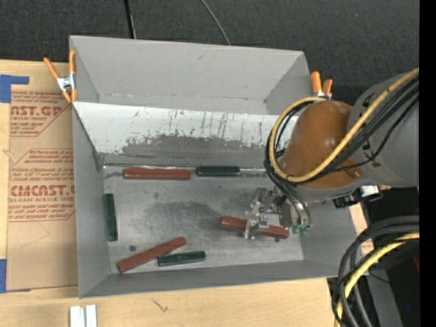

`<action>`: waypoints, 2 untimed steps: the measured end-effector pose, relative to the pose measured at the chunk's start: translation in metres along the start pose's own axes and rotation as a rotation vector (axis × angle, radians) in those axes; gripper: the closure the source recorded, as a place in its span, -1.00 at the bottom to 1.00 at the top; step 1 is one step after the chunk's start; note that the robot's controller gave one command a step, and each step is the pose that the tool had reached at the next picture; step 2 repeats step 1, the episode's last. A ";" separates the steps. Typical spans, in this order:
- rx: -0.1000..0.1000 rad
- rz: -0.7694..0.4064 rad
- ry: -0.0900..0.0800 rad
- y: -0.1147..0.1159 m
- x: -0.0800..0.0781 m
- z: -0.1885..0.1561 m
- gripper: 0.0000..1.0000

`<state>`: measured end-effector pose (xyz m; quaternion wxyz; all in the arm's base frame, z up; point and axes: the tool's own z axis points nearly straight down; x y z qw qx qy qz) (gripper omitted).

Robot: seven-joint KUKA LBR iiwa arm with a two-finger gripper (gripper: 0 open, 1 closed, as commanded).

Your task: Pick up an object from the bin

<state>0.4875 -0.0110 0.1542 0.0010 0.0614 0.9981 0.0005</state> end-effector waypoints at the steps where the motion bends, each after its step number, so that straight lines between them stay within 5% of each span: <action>1: 0.000 0.000 0.001 0.000 0.000 -0.010 1.00; 2: 0.000 0.000 0.001 0.000 0.000 -0.010 1.00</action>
Offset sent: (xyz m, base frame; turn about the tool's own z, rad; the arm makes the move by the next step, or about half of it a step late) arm 0.0000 0.0000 0.0434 0.0000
